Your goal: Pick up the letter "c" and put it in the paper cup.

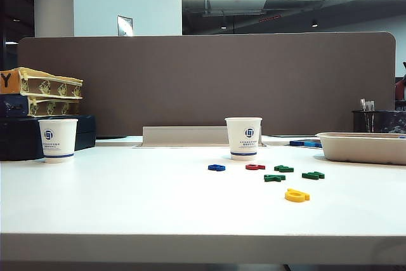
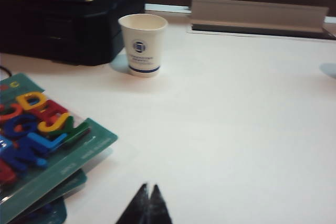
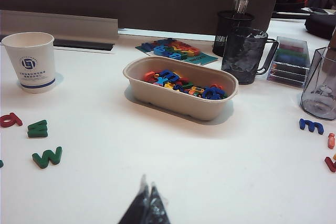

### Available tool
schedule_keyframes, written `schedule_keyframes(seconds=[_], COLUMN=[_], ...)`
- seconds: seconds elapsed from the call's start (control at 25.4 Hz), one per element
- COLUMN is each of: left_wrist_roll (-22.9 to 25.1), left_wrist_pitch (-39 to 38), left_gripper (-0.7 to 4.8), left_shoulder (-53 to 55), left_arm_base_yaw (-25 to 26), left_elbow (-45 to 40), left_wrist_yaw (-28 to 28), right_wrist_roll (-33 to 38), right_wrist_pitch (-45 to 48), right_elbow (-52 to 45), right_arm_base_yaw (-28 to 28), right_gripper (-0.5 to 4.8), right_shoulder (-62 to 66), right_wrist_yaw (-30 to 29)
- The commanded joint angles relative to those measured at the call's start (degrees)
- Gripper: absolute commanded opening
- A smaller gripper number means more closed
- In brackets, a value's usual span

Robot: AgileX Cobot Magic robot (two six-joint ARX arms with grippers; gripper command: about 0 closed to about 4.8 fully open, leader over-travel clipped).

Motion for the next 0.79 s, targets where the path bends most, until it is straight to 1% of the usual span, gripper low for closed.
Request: schedule_keyframes(seconds=[0.04, 0.08, 0.12, 0.2, 0.28, 0.39, 0.47, 0.63, 0.79], left_wrist_roll=[-3.23, -3.30, -3.32, -3.96, -4.57, -3.85, -0.66, 0.83, 0.85], left_wrist_pitch=[-0.39, -0.39, -0.39, -0.39, -0.39, -0.11, 1.22, 4.57, 9.60], left_gripper=[-0.05, -0.05, -0.05, -0.05, -0.06, -0.06, -0.06, -0.05, -0.06], left_shoulder=[0.02, 0.02, 0.02, 0.02, 0.02, 0.02, 0.02, 0.02, 0.02], left_arm_base_yaw=[2.54, 3.37, 5.40, 8.15, 9.33, 9.49, 9.53, 9.53, 9.53], left_elbow=[0.15, 0.15, 0.15, 0.15, 0.15, 0.15, 0.15, 0.15, 0.15], left_wrist_yaw=[0.85, 1.64, 3.96, 6.73, 8.00, 8.17, 7.67, 7.45, 8.28], right_wrist_roll=[-0.13, -0.13, -0.13, -0.13, -0.13, -0.13, -0.13, -0.13, -0.13], right_wrist_pitch=[0.76, 0.76, 0.76, 0.76, 0.76, 0.76, 0.76, 0.76, 0.76], right_elbow=[0.15, 0.15, 0.15, 0.15, 0.15, 0.15, 0.15, 0.15, 0.15], right_arm_base_yaw=[0.00, 0.00, 0.00, 0.00, 0.00, 0.00, 0.00, 0.00, 0.00], right_gripper=[-0.05, -0.06, -0.06, -0.06, -0.06, -0.06, -0.05, -0.06, -0.06], right_shoulder=[-0.02, -0.02, -0.02, -0.02, -0.02, -0.02, -0.02, -0.02, -0.02], right_wrist_yaw=[0.09, 0.09, 0.09, 0.09, 0.09, 0.09, 0.09, 0.09, 0.09])
